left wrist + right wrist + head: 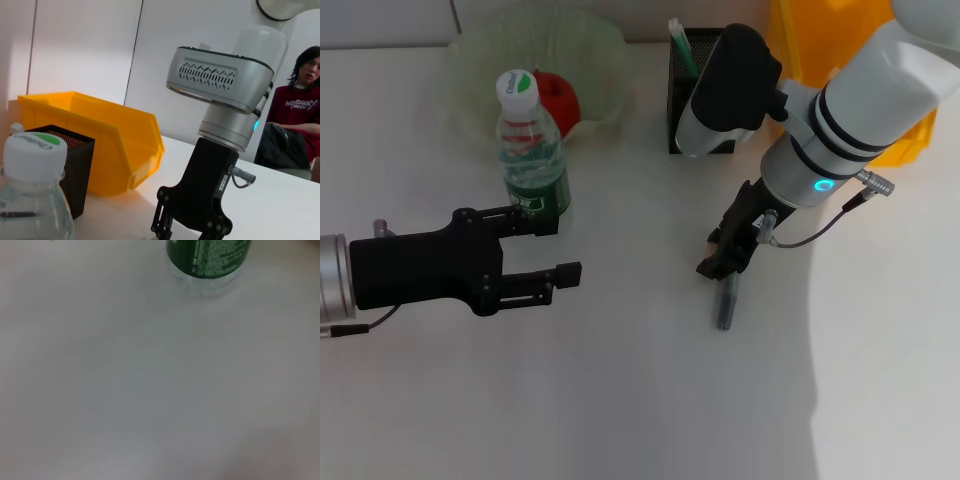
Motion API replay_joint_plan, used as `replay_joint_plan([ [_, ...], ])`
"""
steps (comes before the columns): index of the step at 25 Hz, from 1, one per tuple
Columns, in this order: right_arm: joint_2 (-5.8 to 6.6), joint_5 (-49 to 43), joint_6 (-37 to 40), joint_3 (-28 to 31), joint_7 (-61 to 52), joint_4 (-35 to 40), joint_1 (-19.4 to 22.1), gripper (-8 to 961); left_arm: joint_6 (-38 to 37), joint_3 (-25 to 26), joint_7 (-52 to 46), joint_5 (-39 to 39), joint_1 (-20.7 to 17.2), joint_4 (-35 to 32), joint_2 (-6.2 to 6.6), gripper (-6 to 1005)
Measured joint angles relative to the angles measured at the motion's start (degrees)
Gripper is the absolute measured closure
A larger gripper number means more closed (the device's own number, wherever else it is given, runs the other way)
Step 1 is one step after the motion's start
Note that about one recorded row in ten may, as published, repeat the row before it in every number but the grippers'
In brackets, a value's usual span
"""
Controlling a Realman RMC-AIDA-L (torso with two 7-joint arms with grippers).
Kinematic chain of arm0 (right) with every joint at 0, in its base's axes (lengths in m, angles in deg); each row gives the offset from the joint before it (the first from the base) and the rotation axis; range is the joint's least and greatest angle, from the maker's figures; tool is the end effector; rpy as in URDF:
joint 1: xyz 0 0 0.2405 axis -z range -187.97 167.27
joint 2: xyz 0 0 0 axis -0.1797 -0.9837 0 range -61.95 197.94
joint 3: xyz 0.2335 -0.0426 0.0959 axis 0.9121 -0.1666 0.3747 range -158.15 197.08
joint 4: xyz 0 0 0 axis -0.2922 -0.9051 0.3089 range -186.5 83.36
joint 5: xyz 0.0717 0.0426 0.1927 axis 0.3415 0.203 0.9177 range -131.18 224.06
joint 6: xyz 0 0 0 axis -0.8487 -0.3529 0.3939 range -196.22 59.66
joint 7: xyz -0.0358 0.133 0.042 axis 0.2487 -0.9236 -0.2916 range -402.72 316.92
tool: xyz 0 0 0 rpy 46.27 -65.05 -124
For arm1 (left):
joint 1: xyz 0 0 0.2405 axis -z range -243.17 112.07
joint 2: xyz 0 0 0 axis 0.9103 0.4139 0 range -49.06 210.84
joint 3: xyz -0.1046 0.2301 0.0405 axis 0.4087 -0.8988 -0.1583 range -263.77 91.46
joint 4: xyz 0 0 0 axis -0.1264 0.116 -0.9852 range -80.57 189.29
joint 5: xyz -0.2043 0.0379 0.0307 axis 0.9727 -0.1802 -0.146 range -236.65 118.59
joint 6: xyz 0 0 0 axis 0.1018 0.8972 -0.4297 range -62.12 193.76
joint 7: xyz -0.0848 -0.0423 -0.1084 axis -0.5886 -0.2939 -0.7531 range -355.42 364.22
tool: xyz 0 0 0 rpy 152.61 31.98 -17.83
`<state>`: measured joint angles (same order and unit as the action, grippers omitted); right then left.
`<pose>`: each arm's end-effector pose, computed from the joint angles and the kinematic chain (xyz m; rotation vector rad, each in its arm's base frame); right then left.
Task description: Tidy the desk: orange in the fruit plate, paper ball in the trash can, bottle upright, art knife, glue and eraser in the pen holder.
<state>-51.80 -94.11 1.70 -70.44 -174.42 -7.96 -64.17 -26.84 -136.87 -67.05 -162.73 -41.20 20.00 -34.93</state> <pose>0.1556 0.3879 -0.0902 -2.8368 0.4929 -0.6312 -0.2781 0.2966 -0.0005 -2.7918 -0.5183 -0.7725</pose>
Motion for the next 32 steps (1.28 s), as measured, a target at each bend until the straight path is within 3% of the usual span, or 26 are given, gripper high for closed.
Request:
replay_joint_plan([
  [4,0.03,0.6,0.5,0.7,-0.2,2.3,0.9,545,0.0,0.0,0.0,0.0,0.0,0.0,-0.01,274],
  [8,0.28,1.2,1.4,4.0,-2.5,12.9,4.5,547,0.0,0.0,0.0,0.0,-0.2,0.0,-0.02,274],
  [12,0.34,1.6,-0.7,12.1,-4.6,23.6,8.1,548,-0.2,0.0,0.0,0.0,-0.1,0.0,-0.01,274],
  [14,0.42,3.0,-3.4,16.1,-4.8,25.4,8.8,549,-0.3,0.0,0.0,0.0,0.0,-0.1,-0.01,274],
  [21,0.92,5.5,-15.7,22.3,-1.2,19.3,7.2,550,-0.4,0.0,-0.3,0.0,0.1,-0.4,-0.27,274],
  [25,0.74,6.5,-16.7,22.7,1.4,16.7,6.3,549,-0.4,0.0,-0.4,0.0,0.1,-0.4,-0.38,274],
  [32,0.65,6.5,-16.5,22.8,1.5,16.9,6.7,432,-0.4,0.0,-0.5,0.0,0.0,-0.2,-0.45,274],
])
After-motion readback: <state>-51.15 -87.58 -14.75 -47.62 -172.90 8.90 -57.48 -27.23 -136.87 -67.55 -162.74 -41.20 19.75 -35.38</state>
